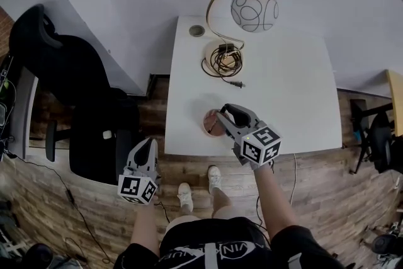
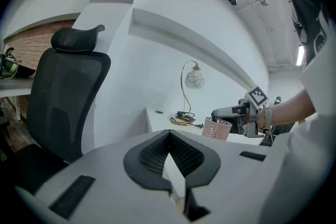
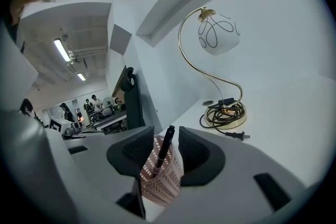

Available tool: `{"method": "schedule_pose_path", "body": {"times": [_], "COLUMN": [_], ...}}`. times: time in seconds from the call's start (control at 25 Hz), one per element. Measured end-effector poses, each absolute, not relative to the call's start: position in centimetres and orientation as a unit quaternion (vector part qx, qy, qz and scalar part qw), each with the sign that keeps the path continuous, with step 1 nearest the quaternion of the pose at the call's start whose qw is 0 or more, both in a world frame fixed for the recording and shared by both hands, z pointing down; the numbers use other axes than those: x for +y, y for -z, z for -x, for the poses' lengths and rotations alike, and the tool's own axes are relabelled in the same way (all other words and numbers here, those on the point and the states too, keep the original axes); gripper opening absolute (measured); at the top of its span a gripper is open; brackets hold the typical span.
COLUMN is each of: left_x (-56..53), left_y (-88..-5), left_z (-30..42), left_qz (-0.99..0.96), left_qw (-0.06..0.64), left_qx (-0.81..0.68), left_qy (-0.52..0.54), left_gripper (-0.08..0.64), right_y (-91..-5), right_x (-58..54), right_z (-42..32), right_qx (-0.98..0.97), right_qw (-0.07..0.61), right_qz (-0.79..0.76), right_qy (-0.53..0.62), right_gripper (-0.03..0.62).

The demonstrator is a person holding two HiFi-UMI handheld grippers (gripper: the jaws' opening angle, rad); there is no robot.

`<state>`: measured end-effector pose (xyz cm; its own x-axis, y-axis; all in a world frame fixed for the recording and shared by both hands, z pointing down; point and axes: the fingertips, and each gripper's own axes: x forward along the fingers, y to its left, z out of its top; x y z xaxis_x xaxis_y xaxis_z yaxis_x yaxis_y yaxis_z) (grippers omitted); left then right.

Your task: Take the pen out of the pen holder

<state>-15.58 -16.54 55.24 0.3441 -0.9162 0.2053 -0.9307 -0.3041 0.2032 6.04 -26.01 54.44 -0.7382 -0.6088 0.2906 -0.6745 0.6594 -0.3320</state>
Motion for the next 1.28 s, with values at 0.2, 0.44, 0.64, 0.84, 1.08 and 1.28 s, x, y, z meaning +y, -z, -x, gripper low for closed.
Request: {"method": "schedule_pose_path", "body": {"times": [0.2, 0.44, 0.64, 0.84, 1.08, 1.28], "left_x": [-16.4, -16.2, -16.2, -16.2, -16.4, -16.5], "left_y": [-55.6, -55.7, -55.3, -54.9, -54.0, -53.2], "left_z": [15.6, 16.0, 16.2, 16.4, 16.6, 16.9], "left_qz": [-0.805, -0.802, -0.802, -0.804, -0.808, -0.81], "left_qw": [0.149, 0.152, 0.149, 0.147, 0.139, 0.134], "left_qx": [-0.574, -0.577, -0.577, -0.576, -0.573, -0.57], "left_qy": [-0.025, -0.026, -0.022, -0.019, -0.016, -0.015], "left_gripper": [0.012, 0.012, 0.012, 0.012, 0.012, 0.012], "right_y": [-54.0, -53.0, -52.0, -51.0, -49.5, -48.2], "right_x": [-26.3, -26.1, -25.9, -25.5, -25.2, -24.9], "right_z": [-6.1, -6.0, -6.0, -6.1, -6.2, -6.2], "right_qx": [-0.908, -0.913, -0.913, -0.914, -0.914, -0.914], "right_qw": [0.074, 0.06, 0.045, 0.037, 0.03, 0.025], "right_qz": [-0.365, -0.368, -0.371, -0.374, -0.38, -0.387], "right_qy": [-0.192, -0.168, -0.163, -0.151, -0.136, -0.124], "right_gripper": [0.068, 0.06, 0.054, 0.054, 0.052, 0.052]}}
